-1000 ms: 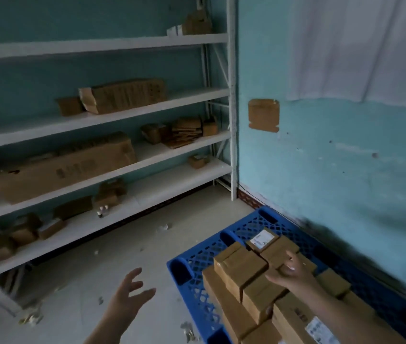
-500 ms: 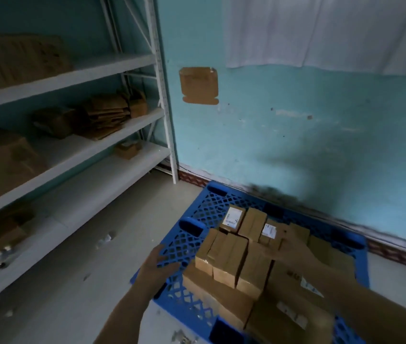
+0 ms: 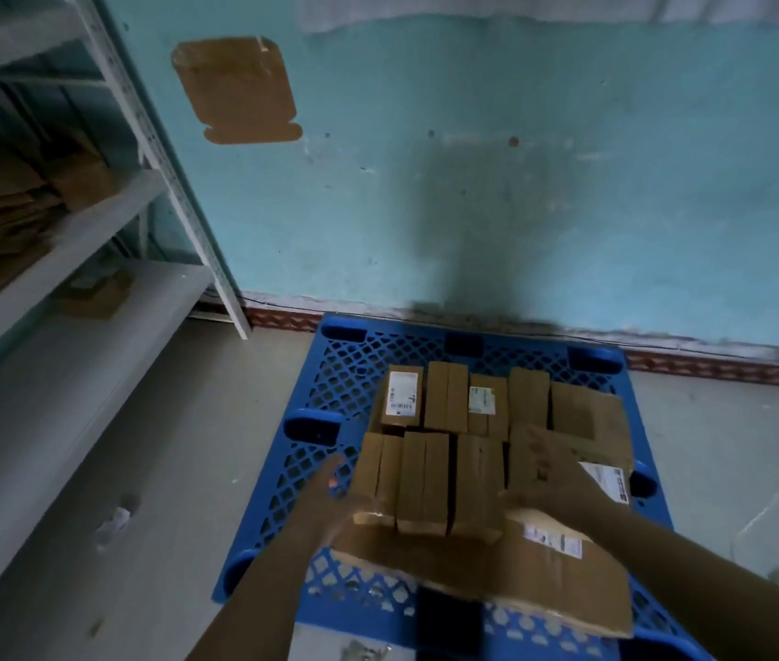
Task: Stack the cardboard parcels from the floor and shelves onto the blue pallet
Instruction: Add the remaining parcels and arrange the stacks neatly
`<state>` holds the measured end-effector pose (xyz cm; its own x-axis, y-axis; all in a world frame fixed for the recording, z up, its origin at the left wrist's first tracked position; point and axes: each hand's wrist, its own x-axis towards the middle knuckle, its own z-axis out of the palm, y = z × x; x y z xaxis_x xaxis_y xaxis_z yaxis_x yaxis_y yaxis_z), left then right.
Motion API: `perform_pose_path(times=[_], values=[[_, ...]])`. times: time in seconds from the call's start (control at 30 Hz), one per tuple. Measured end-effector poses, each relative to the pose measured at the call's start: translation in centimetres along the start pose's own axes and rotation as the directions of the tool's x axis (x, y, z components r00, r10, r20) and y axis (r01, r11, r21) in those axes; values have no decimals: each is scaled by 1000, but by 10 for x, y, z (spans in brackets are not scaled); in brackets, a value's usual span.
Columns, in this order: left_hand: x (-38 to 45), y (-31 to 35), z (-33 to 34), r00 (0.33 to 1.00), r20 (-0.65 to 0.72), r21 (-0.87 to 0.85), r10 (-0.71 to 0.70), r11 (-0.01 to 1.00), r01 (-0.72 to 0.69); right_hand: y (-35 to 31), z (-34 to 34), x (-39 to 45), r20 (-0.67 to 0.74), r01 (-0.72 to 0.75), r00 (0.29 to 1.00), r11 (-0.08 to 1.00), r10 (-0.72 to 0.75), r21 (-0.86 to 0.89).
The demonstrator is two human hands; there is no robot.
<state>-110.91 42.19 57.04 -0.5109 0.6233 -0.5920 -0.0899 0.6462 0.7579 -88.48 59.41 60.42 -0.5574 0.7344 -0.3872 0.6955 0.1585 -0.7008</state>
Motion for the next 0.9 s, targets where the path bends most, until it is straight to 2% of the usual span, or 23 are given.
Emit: perform_pose_path(times=[0.2, 0.3, 0.43, 0.57, 0.7, 0.77, 0.9], values=[[77, -12, -40, 997, 58, 39, -50, 998, 47, -10, 18, 59, -29, -65, 998, 996, 64, -59], [129, -21, -52, 994, 99, 100, -50, 994, 40, -13, 37, 94, -73, -113, 991, 994, 112, -10], [205, -49, -45, 981, 190, 194, -33, 981, -4, 12, 87, 151, -165, -241, 954, 968, 249, 69], [258, -100, -21, 961, 252, 296, -111, 955, 33, 54, 152, 196, -146, -287, 944, 955, 296, 78], [283, -144, 16, 945, 261, 425, -195, 903, 69, 102, 211, 221, -107, -323, 942, 946, 317, -35], [293, -164, 33, 940, 288, 488, -181, 873, 19, 122, 236, 226, -51, -303, 953, 930, 300, -206], [308, -192, 62, 945, 310, 495, -103, 866, -68, 151, 263, 232, 110, -186, 954, 840, 278, -510]])
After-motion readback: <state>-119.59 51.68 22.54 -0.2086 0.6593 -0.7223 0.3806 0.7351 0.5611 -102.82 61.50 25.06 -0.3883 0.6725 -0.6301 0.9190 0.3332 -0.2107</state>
